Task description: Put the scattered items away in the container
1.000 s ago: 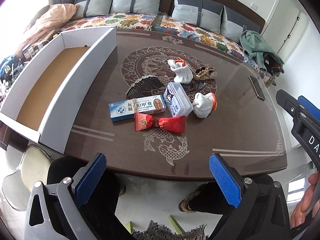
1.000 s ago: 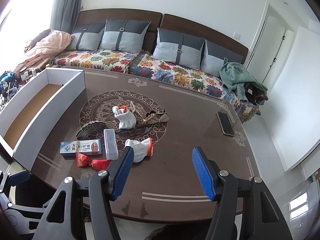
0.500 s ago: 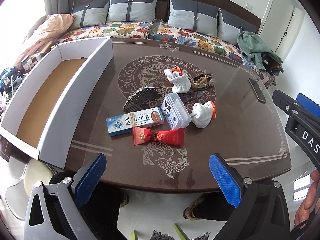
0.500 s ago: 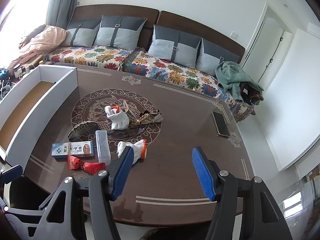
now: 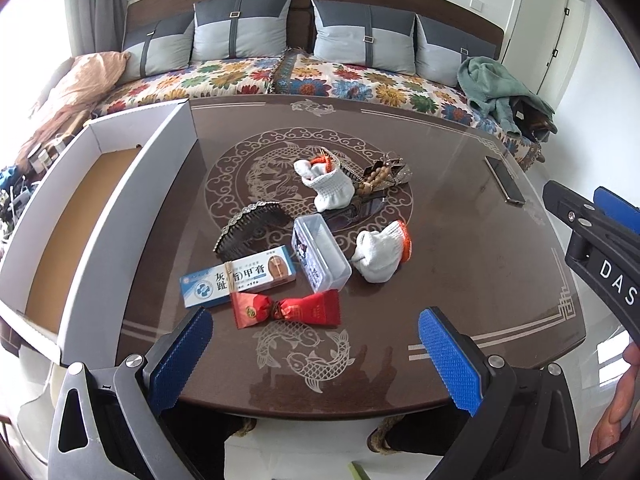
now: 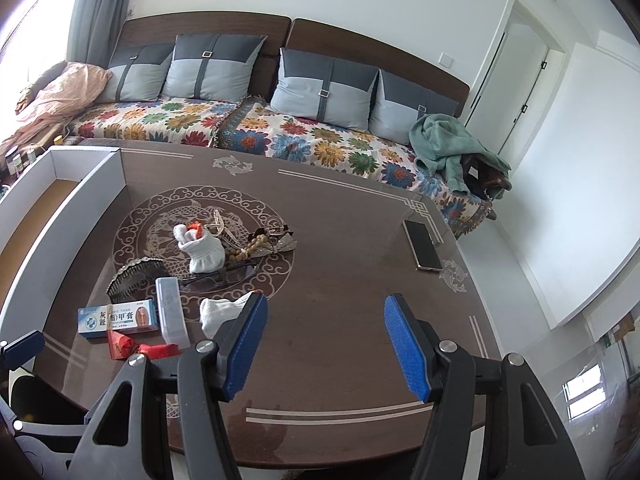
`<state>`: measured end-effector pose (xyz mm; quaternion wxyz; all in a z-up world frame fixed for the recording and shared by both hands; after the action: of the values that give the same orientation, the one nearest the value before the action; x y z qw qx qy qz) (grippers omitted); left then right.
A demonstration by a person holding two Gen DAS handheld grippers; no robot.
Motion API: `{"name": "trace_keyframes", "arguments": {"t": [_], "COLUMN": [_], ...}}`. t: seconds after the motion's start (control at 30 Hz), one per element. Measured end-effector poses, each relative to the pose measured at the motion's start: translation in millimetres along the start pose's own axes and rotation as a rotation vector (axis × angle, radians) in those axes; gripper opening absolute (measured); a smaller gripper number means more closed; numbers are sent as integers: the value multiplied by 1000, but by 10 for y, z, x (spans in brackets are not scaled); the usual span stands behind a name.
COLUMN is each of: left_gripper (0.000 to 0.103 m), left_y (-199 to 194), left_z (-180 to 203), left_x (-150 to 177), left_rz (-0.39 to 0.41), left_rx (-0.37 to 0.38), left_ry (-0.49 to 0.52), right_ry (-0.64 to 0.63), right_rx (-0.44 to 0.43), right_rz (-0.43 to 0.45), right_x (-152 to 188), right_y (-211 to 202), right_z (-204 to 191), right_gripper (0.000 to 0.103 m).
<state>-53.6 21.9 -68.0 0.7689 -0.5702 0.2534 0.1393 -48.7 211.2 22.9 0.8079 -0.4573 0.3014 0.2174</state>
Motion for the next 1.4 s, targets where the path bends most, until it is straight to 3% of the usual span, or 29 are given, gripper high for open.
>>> {"name": "trace_keyframes", "arguments": {"t": [0.57,0.73,1.0,1.13,1.3,1.4], "left_gripper": [103,103,103,103,103,103], "left_y": [85,25,-13,77,200,266], "left_z": [135,-66,-745,-941,-985,-874], "left_x": [-93,-51,349,569,783,870], "left_rz": [3,21,83,54,3,-18], "left_rx": [-14,-60,-86,-108,-115,-79], "left_ry": [32,24,-62,-78,-74,-36], "right_ry": [40,39,50,52,-6,-4], "right_rx": [13,-20,-210,-322,-479,-569], "right_rz": [-11,-16,-75,-111,-133,-155], "right_x": [-14,5,326,545,945,1166], "right_y": [141,167,396,543,634,684], "right_z": [168,87,-222,-396,-722,-843], "right_gripper": [62,62,62,62,62,62]}}
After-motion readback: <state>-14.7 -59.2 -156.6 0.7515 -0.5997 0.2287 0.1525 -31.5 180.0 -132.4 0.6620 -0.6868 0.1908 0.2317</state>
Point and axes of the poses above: each gripper's, at about its wrist camera, not at the fingertips, and y roughly the way its jaws point, z to its right, x to its underside, the point moved 7 cm from there along y, roughly the way its jaws point, and after that the axes turned 10 degrees about x, right-handed, at the moved point
